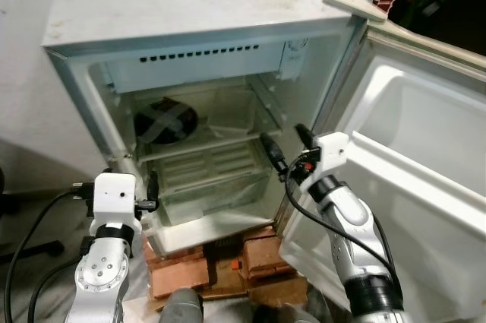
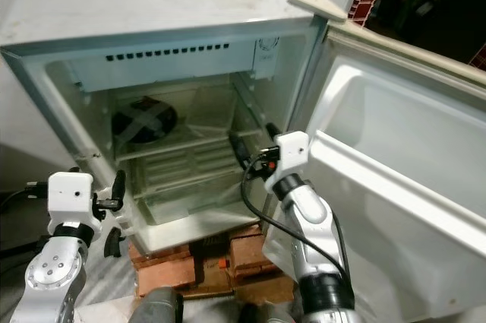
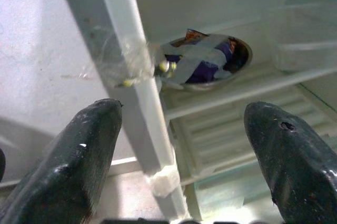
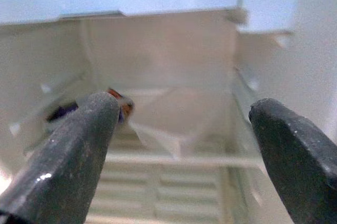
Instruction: Restocking fridge
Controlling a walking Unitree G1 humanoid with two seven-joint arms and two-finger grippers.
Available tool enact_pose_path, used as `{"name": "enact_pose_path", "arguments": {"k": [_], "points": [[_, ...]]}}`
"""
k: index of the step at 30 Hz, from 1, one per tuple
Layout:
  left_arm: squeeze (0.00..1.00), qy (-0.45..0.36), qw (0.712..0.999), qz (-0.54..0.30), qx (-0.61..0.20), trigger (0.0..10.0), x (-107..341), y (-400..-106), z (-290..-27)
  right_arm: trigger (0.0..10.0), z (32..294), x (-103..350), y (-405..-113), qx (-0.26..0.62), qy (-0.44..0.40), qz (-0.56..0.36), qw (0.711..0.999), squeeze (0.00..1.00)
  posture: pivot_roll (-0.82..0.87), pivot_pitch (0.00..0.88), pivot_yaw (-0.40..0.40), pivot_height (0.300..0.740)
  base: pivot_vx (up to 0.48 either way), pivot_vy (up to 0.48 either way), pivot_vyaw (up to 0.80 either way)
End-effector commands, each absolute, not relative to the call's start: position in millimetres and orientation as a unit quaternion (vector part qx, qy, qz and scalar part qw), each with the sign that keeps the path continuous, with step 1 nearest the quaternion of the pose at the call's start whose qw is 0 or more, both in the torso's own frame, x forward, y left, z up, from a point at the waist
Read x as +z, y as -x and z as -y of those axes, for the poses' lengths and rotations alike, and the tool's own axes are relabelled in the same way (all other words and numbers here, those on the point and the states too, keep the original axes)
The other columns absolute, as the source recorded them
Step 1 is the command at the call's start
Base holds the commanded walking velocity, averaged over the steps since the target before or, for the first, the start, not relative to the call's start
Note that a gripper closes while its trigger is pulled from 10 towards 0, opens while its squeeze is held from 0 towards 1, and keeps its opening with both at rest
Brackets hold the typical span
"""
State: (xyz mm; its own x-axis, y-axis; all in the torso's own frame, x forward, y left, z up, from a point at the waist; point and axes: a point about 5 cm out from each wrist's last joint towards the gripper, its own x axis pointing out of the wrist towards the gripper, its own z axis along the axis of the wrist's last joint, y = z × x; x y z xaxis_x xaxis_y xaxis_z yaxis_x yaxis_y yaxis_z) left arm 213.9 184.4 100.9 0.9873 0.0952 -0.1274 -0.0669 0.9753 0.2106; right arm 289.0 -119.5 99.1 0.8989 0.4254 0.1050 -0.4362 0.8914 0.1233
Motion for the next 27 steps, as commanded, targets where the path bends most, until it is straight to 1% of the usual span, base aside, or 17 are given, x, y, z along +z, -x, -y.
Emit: {"name": "enact_pose_path", "arguments": {"k": [1, 8, 12, 14, 17, 20, 21, 24, 27], "points": [[0.00, -0.107, 0.991, -0.069, 0.028, 10.0, 99.5, -217.4, -182.7, 10.0, 124.3, 104.0, -287.0, 0.204, -0.069, 0.043, 0.976, 0.00, 0.18, 0.000, -0.037, 0.740, -0.330, 0.000, 0.00], [0.00, -0.112, 0.992, -0.064, 0.003, 10.0, 97.8, -229.7, -178.2, 10.0, 128.6, 99.8, -276.9, 0.197, -0.051, 0.019, 0.979, 0.00, 0.14, 0.000, -0.002, 0.740, -0.326, 0.000, 0.00], [0.00, -0.116, 0.991, -0.065, -0.007, 10.0, 94.0, -234.1, -175.9, 10.0, 133.4, 97.5, -277.5, 0.188, -0.034, -0.003, 0.982, 0.00, 0.13, 0.000, 0.008, 0.740, -0.308, 0.000, 0.00], [0.00, -0.117, 0.991, -0.065, -0.007, 10.0, 93.1, -235.2, -176.1, 10.0, 134.1, 98.1, -277.4, 0.188, -0.041, -0.008, 0.981, 0.00, 0.13, 0.000, 0.010, 0.740, -0.296, 0.000, 0.00], [0.00, -0.116, 0.991, -0.070, -0.003, 10.0, 89.9, -237.8, -178.8, 10.0, 137.5, 95.8, -274.6, 0.183, -0.023, -0.019, 0.983, 0.00, 0.12, 0.000, 0.017, 0.740, -0.282, 0.000, 0.00], [0.00, -0.117, 0.990, -0.077, 0.000, 10.0, 86.0, -238.3, -180.5, 10.0, 143.6, 89.1, -272.5, 0.161, -0.022, -0.036, 0.986, 0.00, 0.11, 0.000, 0.020, 0.740, -0.282, 0.000, 0.00], [0.00, -0.119, 0.989, -0.086, -0.001, 10.0, 80.0, -236.1, -182.2, 10.0, 153.0, 78.3, -265.0, 0.134, 0.008, -0.054, 0.990, 0.00, 0.10, 0.000, 0.030, 0.740, -0.281, 0.000, 0.00], [0.00, -0.120, 0.988, -0.095, -0.007, 10.0, 74.2, -231.4, -182.4, 10.0, 155.2, 72.8, -254.5, 0.128, 0.022, -0.053, 0.990, 0.00, 0.10, 0.000, 0.032, 0.740, -0.282, 0.000, 0.00], [0.00, -0.120, 0.988, -0.098, -0.005, 10.0, 71.6, -230.2, -182.9, 10.0, 158.5, 76.3, -249.2, 0.077, 0.017, -0.039, 0.996, 0.00, 0.09, 0.000, 0.041, 0.740, -0.277, 0.000, 0.00]]}}
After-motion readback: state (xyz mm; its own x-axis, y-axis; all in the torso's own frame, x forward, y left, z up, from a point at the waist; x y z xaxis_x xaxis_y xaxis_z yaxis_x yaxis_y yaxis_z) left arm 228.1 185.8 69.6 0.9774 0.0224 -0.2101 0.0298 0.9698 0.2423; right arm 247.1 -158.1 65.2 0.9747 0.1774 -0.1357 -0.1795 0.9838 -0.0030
